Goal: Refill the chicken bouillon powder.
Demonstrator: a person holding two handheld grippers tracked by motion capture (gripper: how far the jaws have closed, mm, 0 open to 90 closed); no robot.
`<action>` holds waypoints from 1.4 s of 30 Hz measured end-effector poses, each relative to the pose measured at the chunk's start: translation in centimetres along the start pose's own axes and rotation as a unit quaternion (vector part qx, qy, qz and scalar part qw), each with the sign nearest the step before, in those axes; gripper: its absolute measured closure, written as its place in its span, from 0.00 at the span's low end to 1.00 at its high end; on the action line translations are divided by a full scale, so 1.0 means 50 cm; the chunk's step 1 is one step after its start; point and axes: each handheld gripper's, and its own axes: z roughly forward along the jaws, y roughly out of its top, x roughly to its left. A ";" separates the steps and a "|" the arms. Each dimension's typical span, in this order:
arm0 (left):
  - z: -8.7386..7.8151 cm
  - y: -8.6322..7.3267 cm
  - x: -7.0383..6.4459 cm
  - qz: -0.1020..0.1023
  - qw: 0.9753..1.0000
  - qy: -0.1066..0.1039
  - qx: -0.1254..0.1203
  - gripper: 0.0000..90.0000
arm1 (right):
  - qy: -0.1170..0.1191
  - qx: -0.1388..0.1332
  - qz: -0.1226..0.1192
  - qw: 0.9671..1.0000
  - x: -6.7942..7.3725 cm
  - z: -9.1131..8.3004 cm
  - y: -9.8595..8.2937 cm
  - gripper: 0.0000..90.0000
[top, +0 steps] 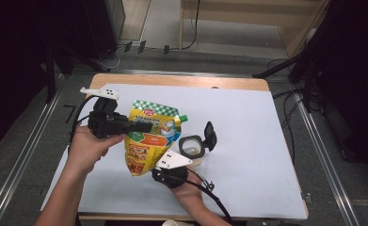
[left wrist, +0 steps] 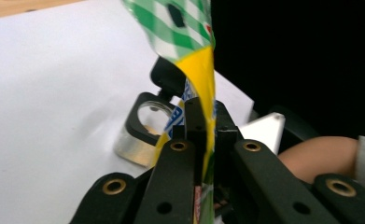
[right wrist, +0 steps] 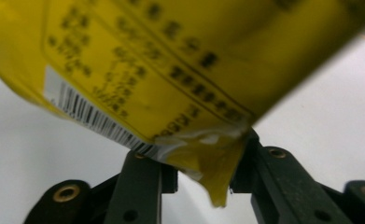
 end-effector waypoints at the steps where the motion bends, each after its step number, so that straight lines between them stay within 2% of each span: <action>1: 0.003 0.000 -0.001 0.004 1.000 0.012 0.005 0.96 | 0.000 0.000 0.000 1.000 0.000 0.000 0.000 0.77; 4: 0.018 -0.002 0.000 0.014 0.999 0.038 0.023 0.94 | -0.002 0.001 -0.013 1.000 0.011 -0.005 0.009 0.73; 8: 0.043 -0.005 0.001 0.020 0.998 0.044 0.027 0.92 | 0.012 0.003 0.002 1.000 0.008 -0.010 0.014 0.73; 12: 0.057 -0.008 -0.001 0.030 0.998 0.048 0.037 0.90 | 0.021 0.008 -0.004 1.000 0.015 -0.014 0.018 0.71; 24: 0.075 -0.009 -0.006 0.034 0.996 0.060 0.059 0.87 | 0.050 0.021 0.006 0.999 0.033 -0.025 0.029 0.69; 29: 0.085 -0.010 -0.008 0.030 0.995 0.065 0.070 0.85 | 0.060 0.023 -0.001 0.998 0.041 -0.028 0.034 0.69; 38: 0.099 -0.007 -0.008 0.006 0.994 0.070 0.085 0.83 | 0.069 0.023 -0.004 0.997 0.056 -0.034 0.038 0.67; 42: 0.107 -0.005 -0.005 -0.006 0.994 0.065 0.091 0.82 | 0.078 0.025 -0.001 0.997 0.067 -0.037 0.041 0.66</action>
